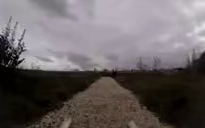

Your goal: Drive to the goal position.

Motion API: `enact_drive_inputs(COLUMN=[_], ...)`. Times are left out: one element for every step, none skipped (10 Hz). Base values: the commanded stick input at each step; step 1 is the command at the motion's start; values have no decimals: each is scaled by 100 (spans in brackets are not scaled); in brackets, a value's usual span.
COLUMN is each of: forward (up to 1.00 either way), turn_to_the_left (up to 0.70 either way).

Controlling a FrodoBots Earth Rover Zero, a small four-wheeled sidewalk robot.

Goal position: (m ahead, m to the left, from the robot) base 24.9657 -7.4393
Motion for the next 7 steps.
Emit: enact_drive_inputs(forward=[70,70,70,70,70,70,70], turn_to_the_left=[0,0,0,0,-10,-23,-25])
